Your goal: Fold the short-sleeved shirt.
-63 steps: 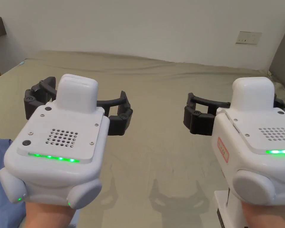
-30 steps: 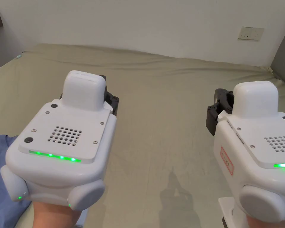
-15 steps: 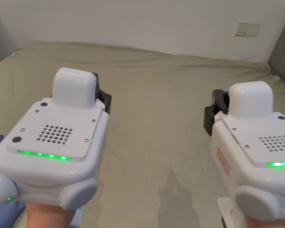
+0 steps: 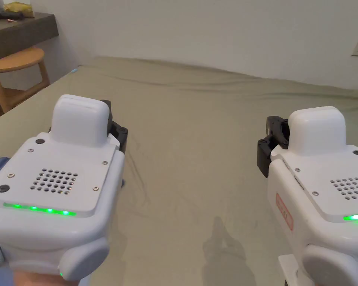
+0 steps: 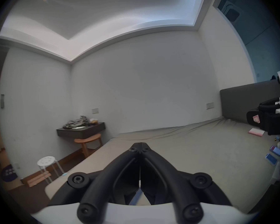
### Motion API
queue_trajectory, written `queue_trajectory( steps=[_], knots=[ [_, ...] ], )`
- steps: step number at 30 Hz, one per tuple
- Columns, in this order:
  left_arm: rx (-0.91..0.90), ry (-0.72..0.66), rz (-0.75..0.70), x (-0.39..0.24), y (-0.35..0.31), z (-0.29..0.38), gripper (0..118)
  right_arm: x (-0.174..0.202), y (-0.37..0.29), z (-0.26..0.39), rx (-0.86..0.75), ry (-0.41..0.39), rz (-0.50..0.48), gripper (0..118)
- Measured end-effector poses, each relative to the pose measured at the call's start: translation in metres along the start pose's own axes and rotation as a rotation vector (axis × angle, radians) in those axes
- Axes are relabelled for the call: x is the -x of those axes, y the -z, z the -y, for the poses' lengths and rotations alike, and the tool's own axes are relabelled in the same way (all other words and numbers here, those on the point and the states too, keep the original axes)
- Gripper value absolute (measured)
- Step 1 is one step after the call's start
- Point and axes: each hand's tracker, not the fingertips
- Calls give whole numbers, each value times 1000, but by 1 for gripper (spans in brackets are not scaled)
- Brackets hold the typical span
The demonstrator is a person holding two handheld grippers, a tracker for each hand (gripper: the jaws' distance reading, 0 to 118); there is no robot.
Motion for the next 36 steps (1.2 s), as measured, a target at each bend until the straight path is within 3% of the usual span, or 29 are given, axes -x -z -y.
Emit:
queue_trajectory(
  steps=[3, 7, 13, 16, 27, 36],
  knots=[
    [17, 15, -104, 33, -11, 3, 0, 28, 7, -5, -36, -8, -75, 1],
    [25, 1, -211, 74, -26, 9, 0, 65, 16, -11, -38, 41, -195, 1],
    [92, 43, -329, 117, -41, 31, 0, 110, 23, -17, -35, 36, -307, 1],
    [100, -11, -352, 130, -47, 38, 0, 126, 25, -18, -36, 26, -346, 1],
    [170, -18, -347, 138, -35, 62, 0, 144, 39, -7, 7, -4, -394, 1],
    [495, -87, -220, 156, 46, 129, 0, 137, 64, 14, 91, -58, -351, 1]
  ],
)
